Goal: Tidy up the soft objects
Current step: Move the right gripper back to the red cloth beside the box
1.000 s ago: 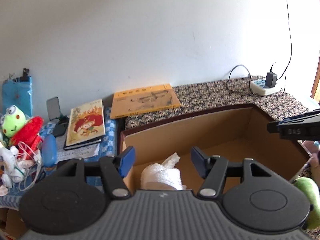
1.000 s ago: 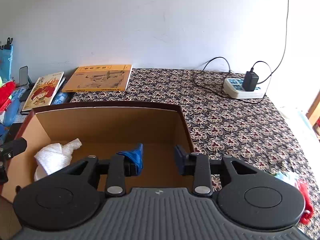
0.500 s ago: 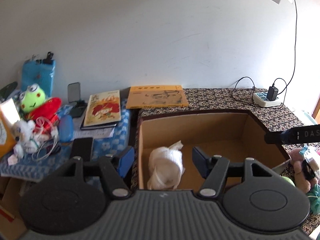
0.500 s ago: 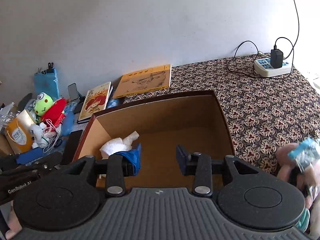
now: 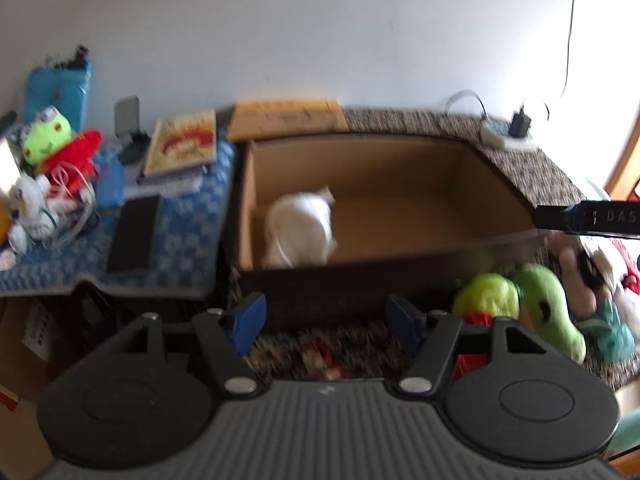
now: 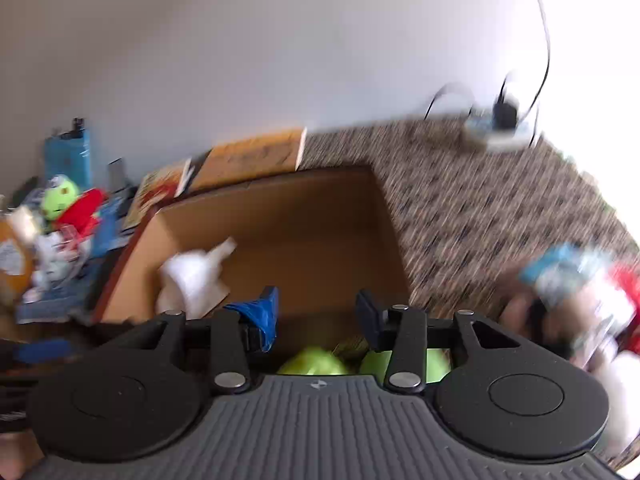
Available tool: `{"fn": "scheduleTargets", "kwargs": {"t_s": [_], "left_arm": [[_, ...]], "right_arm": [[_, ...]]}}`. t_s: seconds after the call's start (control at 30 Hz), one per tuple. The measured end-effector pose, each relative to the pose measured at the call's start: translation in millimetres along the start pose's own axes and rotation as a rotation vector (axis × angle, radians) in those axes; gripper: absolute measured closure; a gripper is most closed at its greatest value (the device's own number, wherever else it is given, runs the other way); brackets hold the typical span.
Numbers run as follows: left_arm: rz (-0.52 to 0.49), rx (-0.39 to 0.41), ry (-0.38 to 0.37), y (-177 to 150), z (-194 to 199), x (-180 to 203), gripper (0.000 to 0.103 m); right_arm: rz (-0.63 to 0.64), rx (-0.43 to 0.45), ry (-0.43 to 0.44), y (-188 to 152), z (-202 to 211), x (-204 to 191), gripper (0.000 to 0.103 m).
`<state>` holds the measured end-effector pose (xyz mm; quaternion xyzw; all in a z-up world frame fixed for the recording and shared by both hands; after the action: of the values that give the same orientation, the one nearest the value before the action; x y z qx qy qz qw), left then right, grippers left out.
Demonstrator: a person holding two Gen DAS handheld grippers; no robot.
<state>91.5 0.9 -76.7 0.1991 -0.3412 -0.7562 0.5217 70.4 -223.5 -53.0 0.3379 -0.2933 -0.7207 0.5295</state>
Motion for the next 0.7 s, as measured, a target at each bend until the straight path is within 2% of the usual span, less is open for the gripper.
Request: {"fn": "scheduleTargets", "kwargs": {"t_s": [0.1, 0.17, 0.23, 0.33, 0.43, 0.7], "left_arm": [[0.021, -0.034, -0.011, -13, -4, -3, 0.034], [0.040, -0.060, -0.027, -21, -6, -5, 0.034], [0.054, -0.083, -0.038, -30, -8, -6, 0.034], [0.053, -0.111, -0.073, -39, -8, 0, 0.034], [0.045, -0.134, -0.123, -48, -9, 10, 0.034], [0.012, -0.102, -0.306, -44, -9, 52, 0.027]], "right_arm": [[-0.084, -0.085, 0.098, -19, -1, 1, 0.075], [-0.160, -0.106, 0.161, -28, 2, 1, 0.075], [-0.190, -0.125, 0.168, -36, 4, 1, 0.075], [-0.150, -0.104, 0.178, -44, 13, -6, 0.075], [-0.149, -0.106, 0.231, -52, 18, -13, 0.076], [-0.214, -0.220, 0.302, -71, 8, -19, 0.077]]}}
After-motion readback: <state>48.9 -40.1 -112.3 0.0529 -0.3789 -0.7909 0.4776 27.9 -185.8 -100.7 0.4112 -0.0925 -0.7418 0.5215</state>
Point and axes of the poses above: each gripper's, at about its wrist camera, not at the fingertips, and z roughly against the way its jaws point, x to its right, y to its top, the point moved 10 cm from there along -z, roughly the way its jaws point, and after that the axes turned 1 degree about x, right-handed, at the moved point
